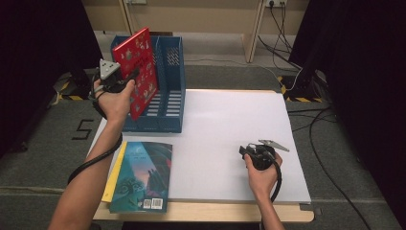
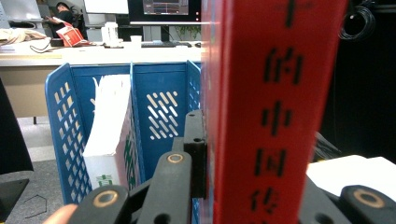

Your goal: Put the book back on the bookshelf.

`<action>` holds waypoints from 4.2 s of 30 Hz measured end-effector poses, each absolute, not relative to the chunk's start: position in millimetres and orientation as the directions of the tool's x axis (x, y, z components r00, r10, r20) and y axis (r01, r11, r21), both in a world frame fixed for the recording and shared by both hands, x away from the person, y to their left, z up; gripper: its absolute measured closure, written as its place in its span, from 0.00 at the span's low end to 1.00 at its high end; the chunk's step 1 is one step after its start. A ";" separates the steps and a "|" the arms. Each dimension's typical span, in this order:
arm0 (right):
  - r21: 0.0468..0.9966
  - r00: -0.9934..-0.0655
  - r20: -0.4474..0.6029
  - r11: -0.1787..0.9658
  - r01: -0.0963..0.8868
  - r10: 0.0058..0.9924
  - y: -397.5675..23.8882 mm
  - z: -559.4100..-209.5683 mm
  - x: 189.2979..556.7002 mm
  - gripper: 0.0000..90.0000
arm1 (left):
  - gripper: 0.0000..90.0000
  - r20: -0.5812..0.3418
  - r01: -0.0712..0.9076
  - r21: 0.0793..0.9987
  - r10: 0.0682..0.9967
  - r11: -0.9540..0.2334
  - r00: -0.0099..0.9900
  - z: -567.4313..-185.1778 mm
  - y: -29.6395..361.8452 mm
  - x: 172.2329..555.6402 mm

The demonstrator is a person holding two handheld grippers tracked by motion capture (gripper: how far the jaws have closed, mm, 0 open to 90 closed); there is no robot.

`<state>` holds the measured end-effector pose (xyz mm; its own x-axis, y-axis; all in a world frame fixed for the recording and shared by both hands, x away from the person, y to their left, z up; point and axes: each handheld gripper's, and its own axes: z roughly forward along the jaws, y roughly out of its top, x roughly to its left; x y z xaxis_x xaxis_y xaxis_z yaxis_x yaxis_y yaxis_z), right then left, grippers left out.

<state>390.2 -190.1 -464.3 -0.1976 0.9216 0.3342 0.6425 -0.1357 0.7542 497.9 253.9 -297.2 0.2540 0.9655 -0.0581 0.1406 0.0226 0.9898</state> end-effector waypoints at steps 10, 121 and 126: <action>0.760 -0.202 0.335 -0.137 0.635 0.920 -190.6 -464.7 390.4 0.74 | 0.88 -0.064 0.151 0.988 0.972 0.029 0.228 -301.0 253.1 513.7; 0.757 -0.221 0.337 -0.124 0.642 0.915 -186.9 -468.7 392.5 0.74 | 0.88 -0.050 0.213 0.977 0.986 0.015 0.159 -373.9 229.3 588.6; 0.756 -0.223 0.338 -0.122 0.643 0.915 -186.3 -468.8 392.6 0.74 | 0.88 -0.047 0.218 0.976 0.987 0.012 0.155 -378.3 228.1 590.1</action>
